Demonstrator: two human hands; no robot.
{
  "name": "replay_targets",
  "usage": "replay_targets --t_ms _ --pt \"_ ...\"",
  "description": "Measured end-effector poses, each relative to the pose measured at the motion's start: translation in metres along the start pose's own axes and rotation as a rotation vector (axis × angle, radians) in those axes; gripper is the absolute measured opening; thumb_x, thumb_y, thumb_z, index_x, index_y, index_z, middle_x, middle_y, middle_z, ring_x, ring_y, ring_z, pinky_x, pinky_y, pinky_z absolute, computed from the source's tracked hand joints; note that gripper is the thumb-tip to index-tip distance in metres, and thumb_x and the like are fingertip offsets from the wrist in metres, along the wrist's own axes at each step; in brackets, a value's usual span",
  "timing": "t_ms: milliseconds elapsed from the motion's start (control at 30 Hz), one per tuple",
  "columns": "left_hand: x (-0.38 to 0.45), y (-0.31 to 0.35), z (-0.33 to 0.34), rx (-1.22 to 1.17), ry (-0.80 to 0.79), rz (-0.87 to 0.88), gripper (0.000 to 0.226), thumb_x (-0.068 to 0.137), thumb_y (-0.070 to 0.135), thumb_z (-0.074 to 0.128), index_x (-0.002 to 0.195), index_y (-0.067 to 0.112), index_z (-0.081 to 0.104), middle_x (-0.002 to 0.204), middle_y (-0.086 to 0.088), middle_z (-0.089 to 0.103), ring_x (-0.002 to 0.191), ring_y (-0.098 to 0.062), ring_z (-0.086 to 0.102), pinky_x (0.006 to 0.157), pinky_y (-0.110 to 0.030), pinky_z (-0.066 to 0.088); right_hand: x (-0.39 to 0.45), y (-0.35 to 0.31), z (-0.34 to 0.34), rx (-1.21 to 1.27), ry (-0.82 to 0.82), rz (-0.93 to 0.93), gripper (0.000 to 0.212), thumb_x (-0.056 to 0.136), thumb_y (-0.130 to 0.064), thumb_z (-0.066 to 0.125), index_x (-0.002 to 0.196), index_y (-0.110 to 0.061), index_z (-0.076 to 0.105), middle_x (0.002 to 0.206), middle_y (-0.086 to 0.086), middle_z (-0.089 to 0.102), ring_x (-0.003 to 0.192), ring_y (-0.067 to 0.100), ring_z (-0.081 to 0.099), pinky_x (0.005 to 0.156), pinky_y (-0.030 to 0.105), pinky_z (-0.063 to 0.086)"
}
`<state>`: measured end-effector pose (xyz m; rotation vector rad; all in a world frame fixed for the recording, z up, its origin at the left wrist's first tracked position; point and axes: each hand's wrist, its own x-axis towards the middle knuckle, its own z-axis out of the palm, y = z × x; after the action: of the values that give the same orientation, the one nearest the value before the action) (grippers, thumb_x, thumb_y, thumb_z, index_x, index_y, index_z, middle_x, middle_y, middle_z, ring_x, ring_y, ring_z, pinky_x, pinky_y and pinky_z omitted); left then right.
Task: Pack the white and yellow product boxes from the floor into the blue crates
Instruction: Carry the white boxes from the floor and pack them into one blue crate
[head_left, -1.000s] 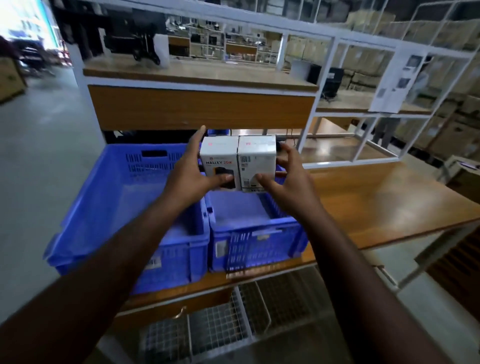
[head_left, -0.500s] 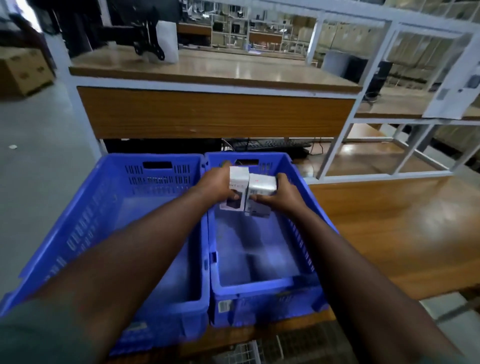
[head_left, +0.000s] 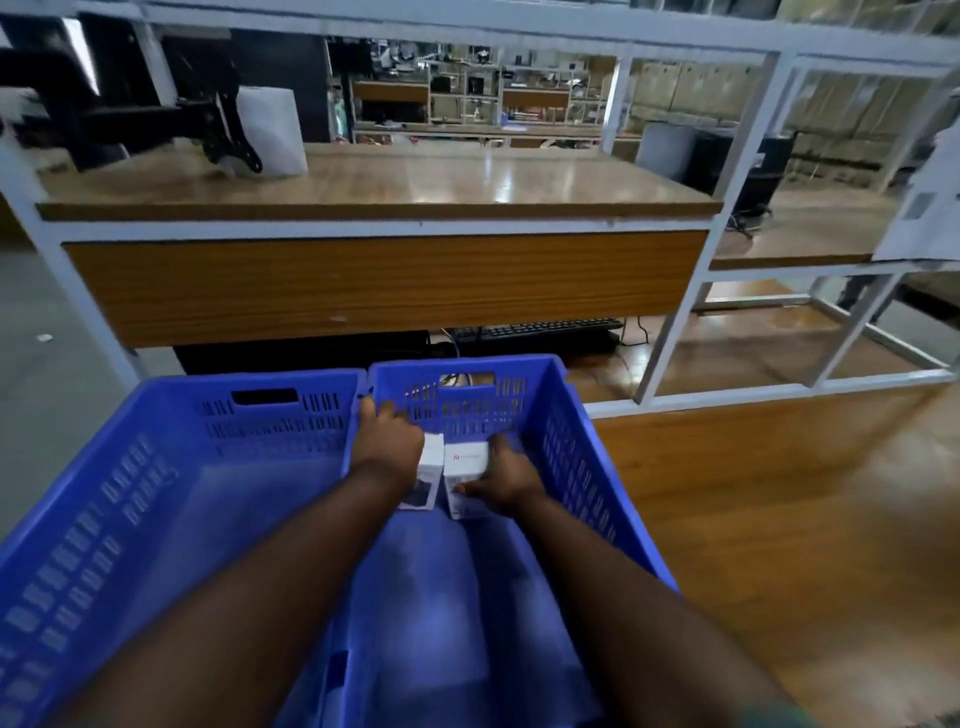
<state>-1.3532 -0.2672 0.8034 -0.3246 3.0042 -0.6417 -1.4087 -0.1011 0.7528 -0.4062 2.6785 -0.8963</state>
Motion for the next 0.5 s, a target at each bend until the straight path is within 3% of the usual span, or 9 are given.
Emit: replay_targets --t_ms 133,267,400,467,500 --pt "0.012 0.005 0.001 0.089 -0.001 0.007 0.026 0.09 0.026 0.06 0.113 0.017 0.069 0.115 -0.008 0.068 0.123 -0.035 0.047 0.119 -0.059 0.017 0.011 -0.001 0.011 0.059 -0.009 -0.016 0.071 0.082 -0.031 0.085 0.134 -0.012 0.041 0.133 0.013 0.064 0.121 0.033 0.063 0.093 0.039 0.05" --pt "0.024 0.01 0.015 0.128 0.031 -0.033 0.026 0.098 0.015 0.048 0.113 0.013 0.069 0.116 -0.014 0.066 0.123 -0.036 0.046 0.119 -0.057 0.019 0.023 -0.004 0.018 0.092 0.036 -0.047 0.062 0.082 -0.025 0.081 0.131 -0.021 0.043 0.129 0.007 0.067 0.117 0.029 0.066 0.095 0.042 0.054" --pt "0.034 0.015 0.023 0.151 0.056 -0.037 0.027 0.096 0.008 0.046 0.111 0.007 0.068 0.118 -0.02 0.06 0.119 -0.037 0.047 0.111 -0.052 0.028 0.03 0.0 0.021 0.192 0.041 -0.051 0.036 0.096 -0.016 0.062 0.122 -0.034 0.045 0.114 -0.005 0.066 0.096 0.01 0.066 0.077 0.019 0.051" --pt "0.041 0.015 0.025 0.119 0.049 -0.03 0.026 0.096 0.005 0.045 0.11 0.007 0.067 0.112 -0.017 0.063 0.112 -0.035 0.051 0.107 -0.05 0.032 0.031 0.0 0.021 0.25 0.044 -0.04 0.04 0.1 -0.022 0.054 0.136 -0.036 0.045 0.119 -0.007 0.065 0.106 0.016 0.066 0.086 0.028 0.052" --pt "0.043 0.015 0.026 0.1 0.049 -0.042 0.024 0.096 0.007 0.047 0.109 0.008 0.066 0.108 -0.016 0.065 0.107 -0.034 0.054 0.104 -0.049 0.034 0.034 -0.001 0.023 0.268 0.04 -0.051 0.054 0.099 -0.025 0.055 0.148 -0.035 0.035 0.123 -0.007 0.064 0.11 0.019 0.065 0.089 0.032 0.05"
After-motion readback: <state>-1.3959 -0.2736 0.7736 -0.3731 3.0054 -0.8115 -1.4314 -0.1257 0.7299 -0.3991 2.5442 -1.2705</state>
